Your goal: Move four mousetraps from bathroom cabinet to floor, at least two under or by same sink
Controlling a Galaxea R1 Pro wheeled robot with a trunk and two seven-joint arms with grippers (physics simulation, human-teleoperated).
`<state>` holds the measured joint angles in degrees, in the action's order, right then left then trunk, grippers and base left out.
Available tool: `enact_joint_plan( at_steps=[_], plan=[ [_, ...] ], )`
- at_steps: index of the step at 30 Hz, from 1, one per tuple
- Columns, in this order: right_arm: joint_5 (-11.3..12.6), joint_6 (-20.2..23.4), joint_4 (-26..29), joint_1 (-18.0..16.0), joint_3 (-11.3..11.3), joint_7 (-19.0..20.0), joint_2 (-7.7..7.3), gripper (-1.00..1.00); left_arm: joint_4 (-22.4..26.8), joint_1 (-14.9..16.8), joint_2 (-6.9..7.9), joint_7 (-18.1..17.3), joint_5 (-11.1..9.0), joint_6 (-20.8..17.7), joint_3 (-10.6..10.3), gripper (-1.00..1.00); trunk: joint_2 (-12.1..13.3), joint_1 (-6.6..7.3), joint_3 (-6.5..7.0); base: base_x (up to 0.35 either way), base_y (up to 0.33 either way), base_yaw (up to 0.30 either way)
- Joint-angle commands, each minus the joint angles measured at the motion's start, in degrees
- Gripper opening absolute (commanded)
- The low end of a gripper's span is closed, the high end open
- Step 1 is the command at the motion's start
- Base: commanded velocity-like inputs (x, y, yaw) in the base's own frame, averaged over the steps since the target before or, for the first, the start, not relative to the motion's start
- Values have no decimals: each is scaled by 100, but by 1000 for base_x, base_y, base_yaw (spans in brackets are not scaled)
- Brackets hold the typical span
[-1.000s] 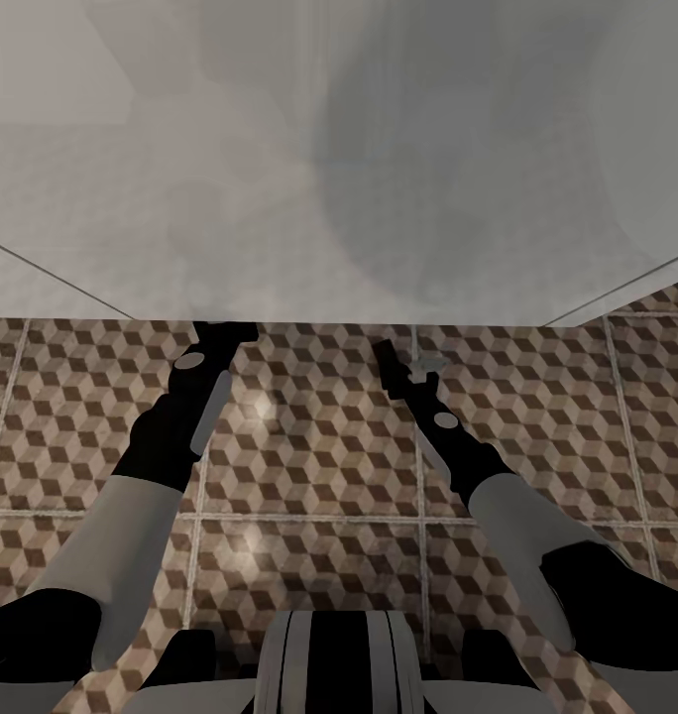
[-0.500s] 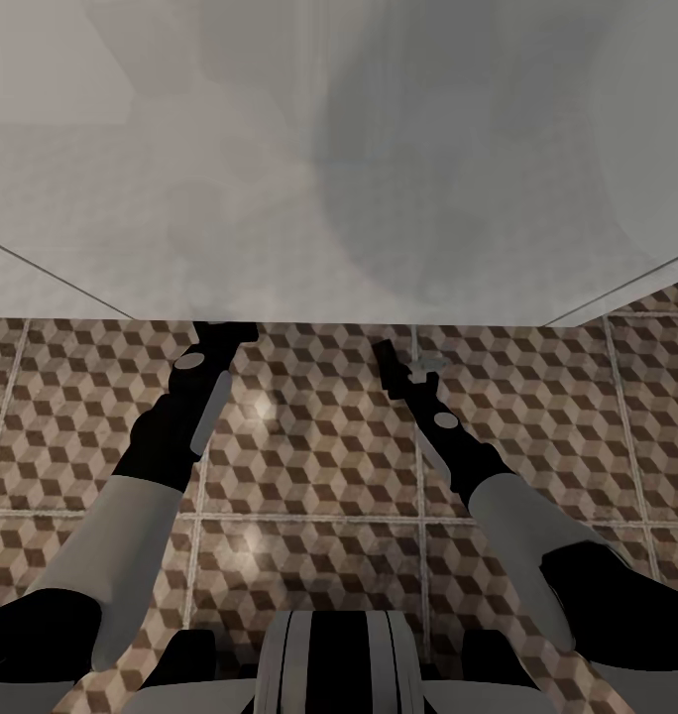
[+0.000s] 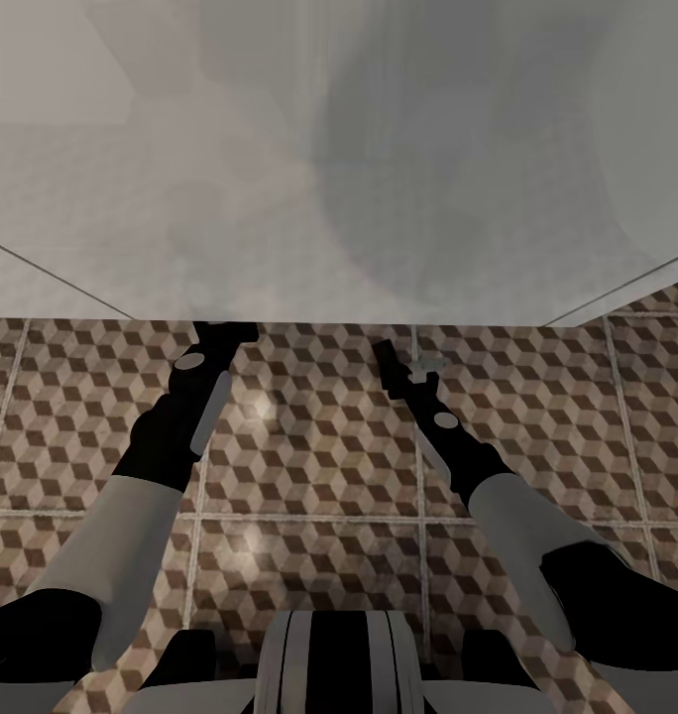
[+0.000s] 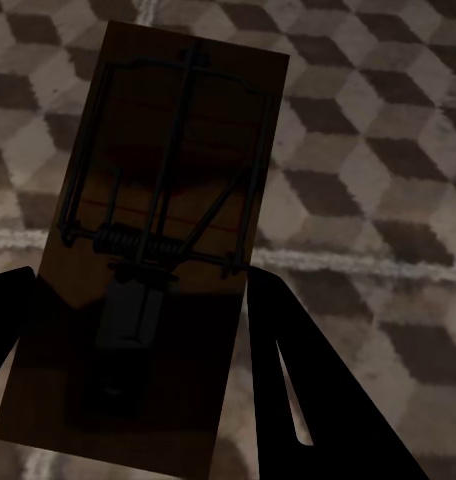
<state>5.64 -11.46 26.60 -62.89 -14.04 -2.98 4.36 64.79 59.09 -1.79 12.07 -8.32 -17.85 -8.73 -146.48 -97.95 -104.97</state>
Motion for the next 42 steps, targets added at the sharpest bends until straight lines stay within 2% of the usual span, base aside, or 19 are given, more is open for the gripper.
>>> enact_joint_plan(
  at_steps=[1, 11, 12, 27, 42],
  plan=[
    [60, -23, -6, -4, -46, -28, -5, -100, 5, 1, 3, 50, -38, -26, -15, -100, -1, 1, -3, 0, 0, 0],
    [60, -26, -5, -4, -46, -28, -5, -100, 7, 5, 11, 50, -38, -26, -15, -100, -1, 1, -3, 0, 0, 0],
    [60, -26, -5, -4, -46, -28, -5, 100, 7, 5, 11, 50, -38, -26, -15, -100, -1, 1, -3, 0, 0, 0],
    [68, -66, -5, -4, -46, -21, -1, 100, -24, -2, 12, 50, -38, -26, -15, -100, -1, 1, -3, 0, 0, 0],
    [69, -386, -5, -4, -55, -2, 4, 100, -16, -2, 12, 50, -38, -24, -15, -100, -1, 1, -3, 0, 0, 0]
  ],
)
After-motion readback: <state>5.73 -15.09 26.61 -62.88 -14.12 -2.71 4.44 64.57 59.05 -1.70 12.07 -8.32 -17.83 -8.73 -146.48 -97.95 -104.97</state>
